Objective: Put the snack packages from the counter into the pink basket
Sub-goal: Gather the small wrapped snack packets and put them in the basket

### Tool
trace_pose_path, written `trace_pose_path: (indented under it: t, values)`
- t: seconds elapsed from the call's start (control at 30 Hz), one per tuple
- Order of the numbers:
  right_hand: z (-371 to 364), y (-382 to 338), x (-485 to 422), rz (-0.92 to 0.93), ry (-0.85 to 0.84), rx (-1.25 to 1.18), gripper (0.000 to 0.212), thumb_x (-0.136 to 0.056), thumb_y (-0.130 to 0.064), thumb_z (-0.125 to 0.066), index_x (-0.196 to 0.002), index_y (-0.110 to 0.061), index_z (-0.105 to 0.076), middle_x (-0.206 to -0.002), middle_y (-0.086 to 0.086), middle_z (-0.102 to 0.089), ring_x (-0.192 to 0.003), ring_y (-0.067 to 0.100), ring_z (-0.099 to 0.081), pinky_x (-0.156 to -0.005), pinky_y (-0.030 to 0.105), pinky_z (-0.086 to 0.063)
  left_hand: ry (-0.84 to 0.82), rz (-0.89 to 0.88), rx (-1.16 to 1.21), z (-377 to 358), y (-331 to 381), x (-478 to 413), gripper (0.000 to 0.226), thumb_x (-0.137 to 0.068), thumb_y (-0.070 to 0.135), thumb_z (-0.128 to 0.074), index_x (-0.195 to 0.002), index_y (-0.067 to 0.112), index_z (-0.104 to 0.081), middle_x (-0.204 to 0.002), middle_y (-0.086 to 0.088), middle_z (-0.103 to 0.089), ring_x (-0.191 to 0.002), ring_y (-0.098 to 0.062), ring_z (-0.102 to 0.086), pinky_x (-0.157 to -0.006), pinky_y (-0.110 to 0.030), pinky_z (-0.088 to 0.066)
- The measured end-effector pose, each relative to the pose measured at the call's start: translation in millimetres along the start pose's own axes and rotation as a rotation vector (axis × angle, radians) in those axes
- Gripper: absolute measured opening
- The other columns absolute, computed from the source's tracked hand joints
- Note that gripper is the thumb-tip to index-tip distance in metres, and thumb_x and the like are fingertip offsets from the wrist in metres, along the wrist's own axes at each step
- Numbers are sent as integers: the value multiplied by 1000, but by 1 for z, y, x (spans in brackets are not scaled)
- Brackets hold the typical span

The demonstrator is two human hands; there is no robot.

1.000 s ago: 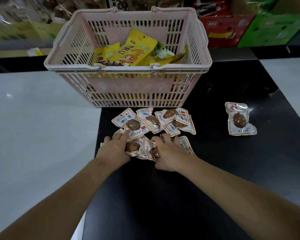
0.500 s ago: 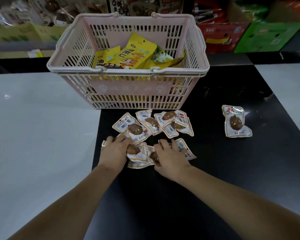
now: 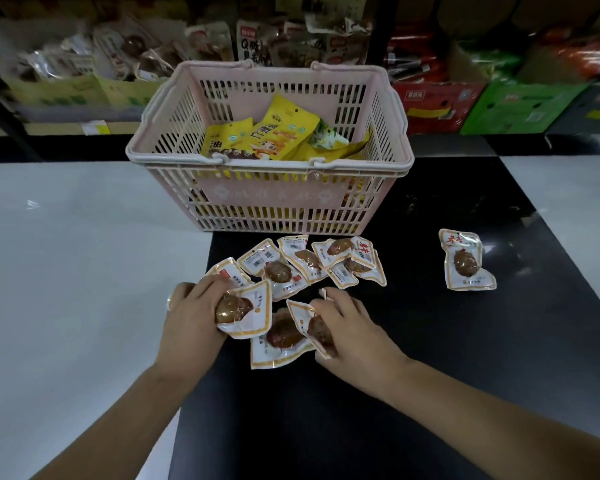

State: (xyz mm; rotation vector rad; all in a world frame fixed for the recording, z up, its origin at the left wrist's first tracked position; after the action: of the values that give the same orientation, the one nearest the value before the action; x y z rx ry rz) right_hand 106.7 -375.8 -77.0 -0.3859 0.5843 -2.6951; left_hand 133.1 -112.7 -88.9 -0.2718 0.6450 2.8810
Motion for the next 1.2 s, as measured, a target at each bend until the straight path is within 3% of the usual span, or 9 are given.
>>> trace_pose_path:
  t: [0.37,0.53,0.63,0.7,0.8,0.9,1.0,1.1,1.2]
  values:
    - [140,-49,-15,-55,287,-228,83,-70,-65,-42,-148,-39,-25,-154,-16,-8,-149,19,-10,-118,37,-23,208,-90,-20,111,40,-90,49,-57,6,-76,-103,20,-67,-108,2,-69,-79,-20,-47,-67,-37,-43]
    - [209,-61,-51,-59,481,-176,69,-87,-44,-62,-147,-37,-28,-155,-10,-12,-145,22,-20,-114,41,-32,237,-97,-80,163,67,-169,48,-67,3,-72,-109,23,-63,-121,-1,-66,-95,-33,-51,-74,-43,-48]
    - [242,-62,-93,-67,560,-29,70,-88,-38,-64,-148,-32,-29,-154,2,-19,-141,34,-23,-113,46,-32,96,-142,-146,182,82,-232,50,-74,-1,-65,-106,36,-53,-130,-2,-59,-111,-32,-46,-82,-43,-43]
    - [257,-57,-125,-104,589,39,69,-88,-35,-65,-147,-30,-30,-154,7,-20,-139,39,-25,-109,48,-33,-1,-107,-171,185,83,-266,64,-76,28,-74,-127,45,-39,-150,-4,-38,-131,-36,-36,-102,-50,-37]
    - [259,-44,-165,-182,453,-78,95,-85,-32,-75,-155,-37,-10,-165,3,1,-149,44,-5,-113,60,-29,-228,45,-178,169,82,-272,131,-58,63,-80,-144,49,17,-160,2,20,-147,-38,13,-114,-62,-19]
    - [239,-27,-172,-195,316,-94,111,-81,-47,-78,-154,-47,5,-166,-4,18,-152,38,11,-114,68,-22,-360,26,-258,149,78,-243,133,-59,71,-75,-142,47,26,-154,6,36,-144,-29,28,-112,-63,-17]
    - [222,0,-135,-80,384,31,91,-91,-58,-59,-156,-40,1,-167,-2,7,-152,30,5,-118,62,-18,-302,-2,-192,129,56,-209,103,-74,65,-67,-149,45,1,-160,11,17,-149,-24,10,-113,-56,-20]
    - [210,49,-82,-59,503,66,75,-97,-45,-54,-157,-26,-14,-165,3,-8,-150,29,-6,-119,52,-22,-93,-142,-137,104,37,-167,66,-86,33,-68,-144,24,-39,-153,-4,-31,-139,-30,-28,-107,-48,-37]
    - [181,113,-27,-178,559,40,70,-96,-38,-58,-155,-22,-24,-161,10,-19,-145,35,-18,-116,50,-28,-152,-189,-189,72,33,-128,56,-86,25,-69,-138,18,-48,-143,-4,-43,-135,-29,-34,-107,-44,-36]
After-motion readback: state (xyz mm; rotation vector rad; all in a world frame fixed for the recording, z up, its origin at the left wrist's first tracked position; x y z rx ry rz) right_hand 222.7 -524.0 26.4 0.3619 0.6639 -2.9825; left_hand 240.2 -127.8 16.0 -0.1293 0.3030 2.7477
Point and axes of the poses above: each hand's wrist, its own x-axis away from the middle knuckle, its own z-axis out of the back of the hand, y = z × x, the point moved 1 cm from there along -x, towards the middle knuckle
